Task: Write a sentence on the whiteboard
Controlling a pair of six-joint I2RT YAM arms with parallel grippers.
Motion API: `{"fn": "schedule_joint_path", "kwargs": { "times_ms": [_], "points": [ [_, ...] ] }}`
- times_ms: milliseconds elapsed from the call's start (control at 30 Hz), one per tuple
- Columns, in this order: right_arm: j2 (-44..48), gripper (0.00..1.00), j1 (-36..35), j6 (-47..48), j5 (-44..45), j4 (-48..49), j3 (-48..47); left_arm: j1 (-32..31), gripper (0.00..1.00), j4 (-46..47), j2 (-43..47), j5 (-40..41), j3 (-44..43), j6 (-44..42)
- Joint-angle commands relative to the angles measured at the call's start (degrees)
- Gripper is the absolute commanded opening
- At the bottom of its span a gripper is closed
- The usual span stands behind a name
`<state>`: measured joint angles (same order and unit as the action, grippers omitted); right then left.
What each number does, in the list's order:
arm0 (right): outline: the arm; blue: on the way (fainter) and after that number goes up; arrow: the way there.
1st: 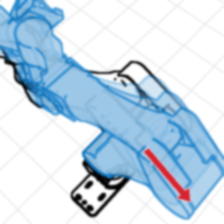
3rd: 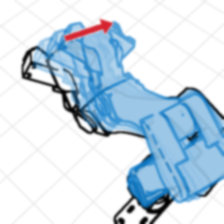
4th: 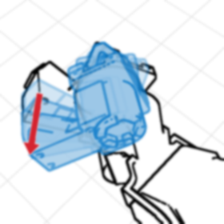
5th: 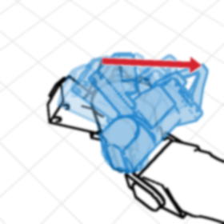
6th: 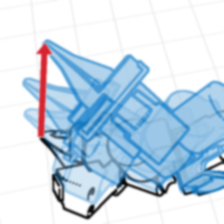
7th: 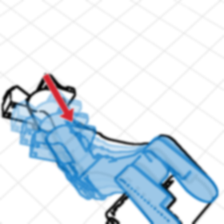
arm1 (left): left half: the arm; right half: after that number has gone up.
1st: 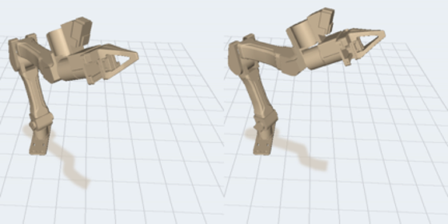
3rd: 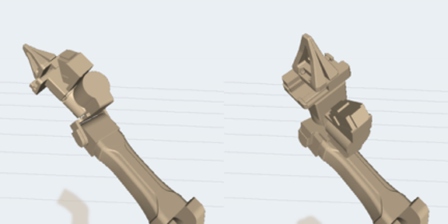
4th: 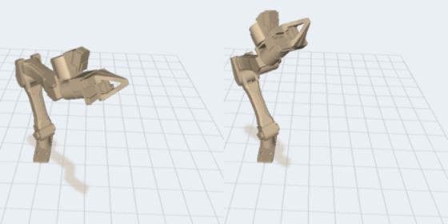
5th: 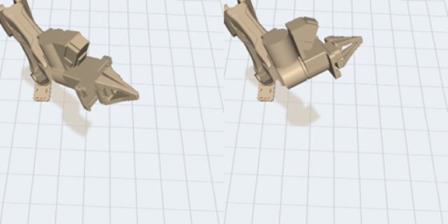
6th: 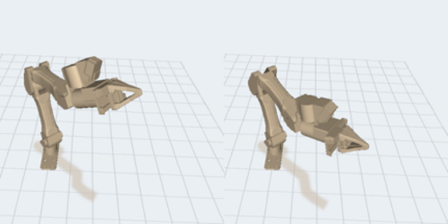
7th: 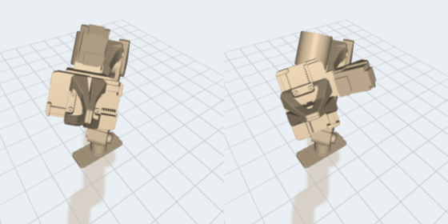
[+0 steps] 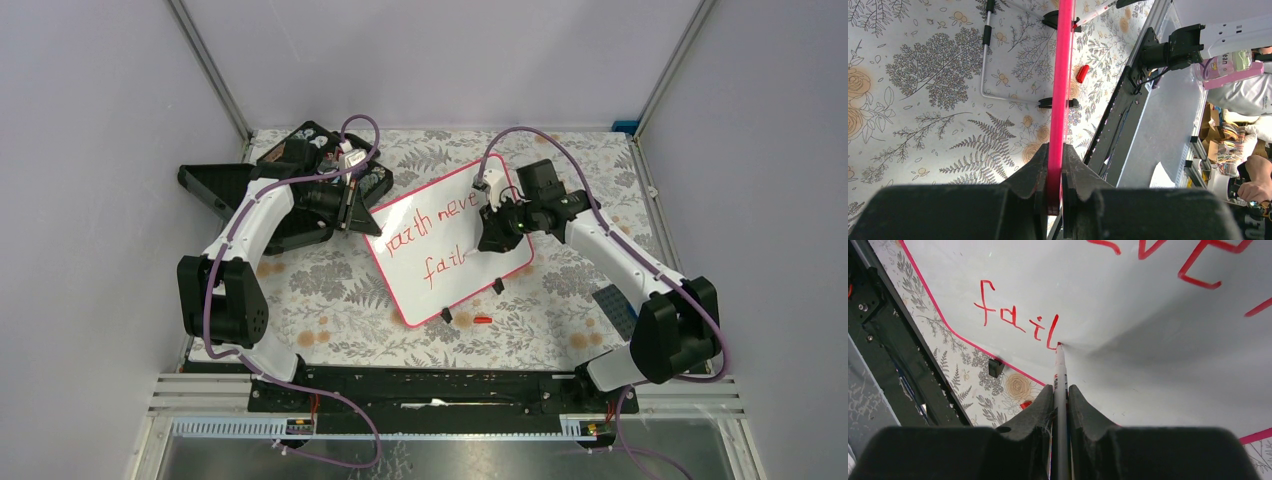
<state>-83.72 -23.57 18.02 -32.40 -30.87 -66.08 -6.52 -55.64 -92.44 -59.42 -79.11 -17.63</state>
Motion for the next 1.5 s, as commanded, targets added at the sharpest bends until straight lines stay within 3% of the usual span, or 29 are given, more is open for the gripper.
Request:
{"fn": "schedule_joint_path", "kwargs": {
  "times_ms": [0,333,1467],
  "points": [
    [2.4,0.0,0.5,0.7,-0.9,0.4,-3.3,-0.8,0.0,2.0,0.5,4.7,0.7,-2.4],
    [1.8,0.0,3.5,0.5,-2.7,0.0,-3.6,-0.8,0.0,2.0,0.3,4.4,0.3,-2.5],
    [-0.5,0.0,2.8,-1.2,-3.7,3.0,-2.6,-0.7,0.0,2.0,0.6,4.6,0.5,-2.5]
  ]
}}
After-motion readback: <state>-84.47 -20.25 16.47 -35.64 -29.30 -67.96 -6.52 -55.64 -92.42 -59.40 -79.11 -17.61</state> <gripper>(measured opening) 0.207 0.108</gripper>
